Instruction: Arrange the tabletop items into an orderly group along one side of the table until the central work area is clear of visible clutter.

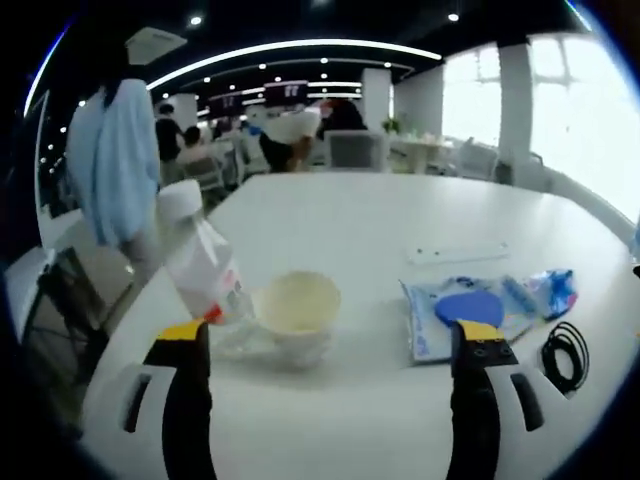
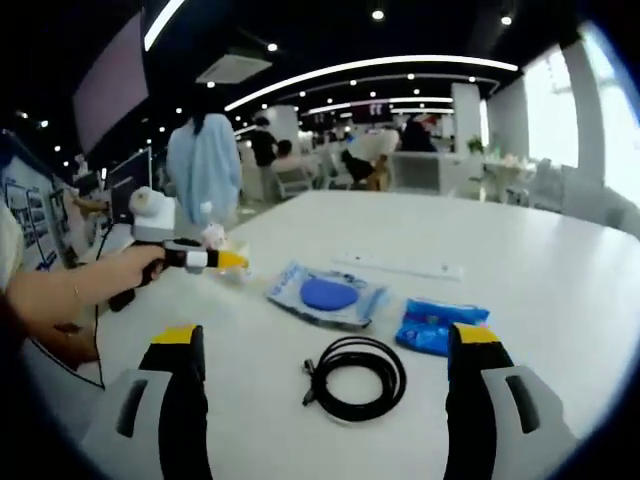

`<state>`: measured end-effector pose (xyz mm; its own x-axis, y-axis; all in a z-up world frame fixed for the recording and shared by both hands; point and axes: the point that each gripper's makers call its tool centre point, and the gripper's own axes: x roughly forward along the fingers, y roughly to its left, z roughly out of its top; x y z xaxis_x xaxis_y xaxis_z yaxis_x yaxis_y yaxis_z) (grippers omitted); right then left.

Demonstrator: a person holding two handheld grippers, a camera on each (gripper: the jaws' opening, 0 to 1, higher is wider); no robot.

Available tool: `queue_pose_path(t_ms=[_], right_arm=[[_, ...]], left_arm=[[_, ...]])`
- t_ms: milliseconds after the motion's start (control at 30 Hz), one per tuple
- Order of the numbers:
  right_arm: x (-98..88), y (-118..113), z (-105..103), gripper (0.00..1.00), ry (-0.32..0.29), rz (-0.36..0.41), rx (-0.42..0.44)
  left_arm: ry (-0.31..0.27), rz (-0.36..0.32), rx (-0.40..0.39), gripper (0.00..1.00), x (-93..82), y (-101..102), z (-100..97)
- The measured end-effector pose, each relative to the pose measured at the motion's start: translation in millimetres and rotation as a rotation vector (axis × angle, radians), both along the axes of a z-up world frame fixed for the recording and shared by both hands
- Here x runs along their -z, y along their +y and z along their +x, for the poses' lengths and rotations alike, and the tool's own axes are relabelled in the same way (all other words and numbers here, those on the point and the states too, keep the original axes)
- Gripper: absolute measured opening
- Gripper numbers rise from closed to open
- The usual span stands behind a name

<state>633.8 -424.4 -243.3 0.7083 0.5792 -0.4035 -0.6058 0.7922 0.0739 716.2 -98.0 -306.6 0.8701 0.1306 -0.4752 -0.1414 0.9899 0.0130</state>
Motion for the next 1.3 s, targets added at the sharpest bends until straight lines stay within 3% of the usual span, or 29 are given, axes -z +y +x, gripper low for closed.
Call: queue_pose_path(t_ms=[533,833,967,1100,1167,1300], right_arm=[[15.8,-19.9,-40.9,1.00,0.028,-0.041,-0.016],[23.4,-34.1,-37.1,1.00,0.032,-0.030,0.042],[28.2,-38.9,-35.6,1.00,0.038,-0.033,0.057],[32.9,-42.1,-35.0,1.00,0.047,-0.048,0.059],[34.4,-43.3,-34.5,1.00,0.049,-0.052,0.061],[36.3,-45.5,-33.9,1.00,0.051,-0.058,0.065]], left_arm=[[0.024,-0.044,-0.041,0.73,31.6,12.8,18.2],[0.012,-0.058,-0.062,0.61,48.0,14.9,27.0],[0.002,-0.017,-0.051,0.56,51.5,15.1,32.1],[-0.011,-0.018,-0.055,0.48,53.0,15.5,36.0],[-0.017,0.009,-0.066,0.40,51.7,18.1,35.5],[-0.034,0.022,-0.051,0.40,49.3,16.3,37.8]])
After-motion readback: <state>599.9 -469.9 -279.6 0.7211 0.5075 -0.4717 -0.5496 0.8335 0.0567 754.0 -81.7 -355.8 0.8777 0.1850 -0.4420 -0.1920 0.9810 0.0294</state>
